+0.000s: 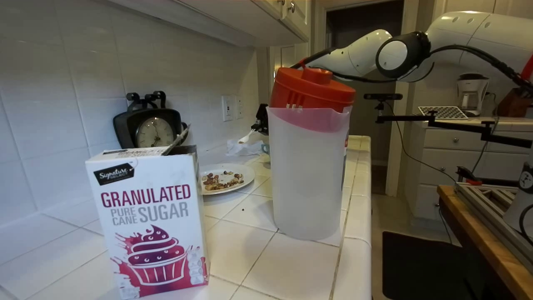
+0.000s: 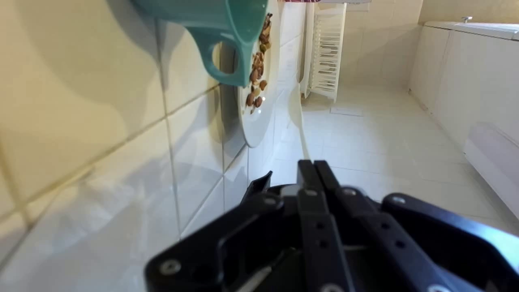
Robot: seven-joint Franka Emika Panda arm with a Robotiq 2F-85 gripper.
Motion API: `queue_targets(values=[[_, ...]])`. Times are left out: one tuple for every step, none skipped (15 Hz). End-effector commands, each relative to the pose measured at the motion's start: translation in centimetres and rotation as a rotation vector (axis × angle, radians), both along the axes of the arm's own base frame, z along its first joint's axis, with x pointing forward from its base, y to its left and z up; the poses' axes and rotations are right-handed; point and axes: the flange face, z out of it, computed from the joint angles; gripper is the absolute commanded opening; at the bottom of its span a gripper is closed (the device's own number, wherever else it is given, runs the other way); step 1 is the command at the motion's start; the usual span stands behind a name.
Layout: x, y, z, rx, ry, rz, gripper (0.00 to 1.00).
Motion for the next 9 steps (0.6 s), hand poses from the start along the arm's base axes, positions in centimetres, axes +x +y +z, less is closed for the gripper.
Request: queue_targets(values=[[-1.8,-0.8,0.1,0.008,-0.043,0.011,0.01],[-2.1,-0.9,0.0,0.008,-0.051,0.011,0.01],[-2.5,-1.0,-0.2,0.011,-0.057,0.012,0.01],[-2.8,-1.0,-0.3,0.014,-0.064,0.016,0.01],[-3.2,-0.9,-0.3,0.018,-0.069,0.02,0.01],[-3.5,-0.7,-0.4,0.019,-0.075,0.023,0.01],[-3.9,-0.6,-0.3,0.02,-0.083,0.027,0.01],[-4.3,-0.5,-0.3,0.022,-0.088,0.031,0.01],[-4.7,-0.4,-0.2,0.022,-0.096,0.033,0.01]])
